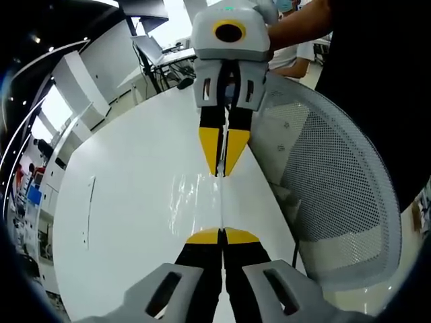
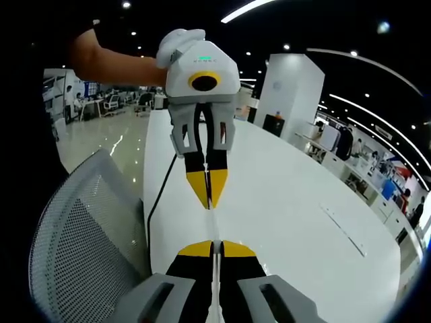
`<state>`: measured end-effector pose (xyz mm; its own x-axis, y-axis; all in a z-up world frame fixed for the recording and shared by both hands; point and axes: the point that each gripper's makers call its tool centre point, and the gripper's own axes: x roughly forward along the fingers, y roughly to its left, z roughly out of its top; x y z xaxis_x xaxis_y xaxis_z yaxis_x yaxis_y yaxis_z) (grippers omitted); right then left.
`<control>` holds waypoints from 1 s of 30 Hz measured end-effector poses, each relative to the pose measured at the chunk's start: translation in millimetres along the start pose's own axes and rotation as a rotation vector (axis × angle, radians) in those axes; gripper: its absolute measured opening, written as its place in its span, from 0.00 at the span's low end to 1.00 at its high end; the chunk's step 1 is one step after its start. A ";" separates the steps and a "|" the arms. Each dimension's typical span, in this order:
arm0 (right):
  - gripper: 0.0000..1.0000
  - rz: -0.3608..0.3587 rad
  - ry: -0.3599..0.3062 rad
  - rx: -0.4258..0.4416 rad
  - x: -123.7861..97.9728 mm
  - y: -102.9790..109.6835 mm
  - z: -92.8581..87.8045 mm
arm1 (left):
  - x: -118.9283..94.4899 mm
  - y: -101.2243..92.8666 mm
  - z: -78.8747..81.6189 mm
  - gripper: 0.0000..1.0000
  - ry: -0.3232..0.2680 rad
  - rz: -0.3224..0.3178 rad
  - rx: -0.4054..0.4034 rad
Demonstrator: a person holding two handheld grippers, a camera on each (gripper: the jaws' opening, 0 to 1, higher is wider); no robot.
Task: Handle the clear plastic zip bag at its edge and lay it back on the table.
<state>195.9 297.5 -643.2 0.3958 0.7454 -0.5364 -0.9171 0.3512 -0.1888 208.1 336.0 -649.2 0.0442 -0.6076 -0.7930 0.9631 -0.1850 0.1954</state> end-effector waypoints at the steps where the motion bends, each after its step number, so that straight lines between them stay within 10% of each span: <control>1: 0.00 0.000 0.000 0.000 -0.2 0.2 0.2 | 0.0 0.2 0.0 0.00 -0.001 0.001 0.000; 30: 0.00 0.020 0.010 0.000 1.3 5.8 -3.4 | -0.9 -2.9 -4.6 0.00 0.011 -0.011 -0.008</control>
<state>191.0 298.6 -647.9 0.3771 0.7465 -0.5482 -0.9247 0.3365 -0.1779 206.5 340.7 -651.7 0.0368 -0.5974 -0.8011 0.9656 -0.1853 0.1826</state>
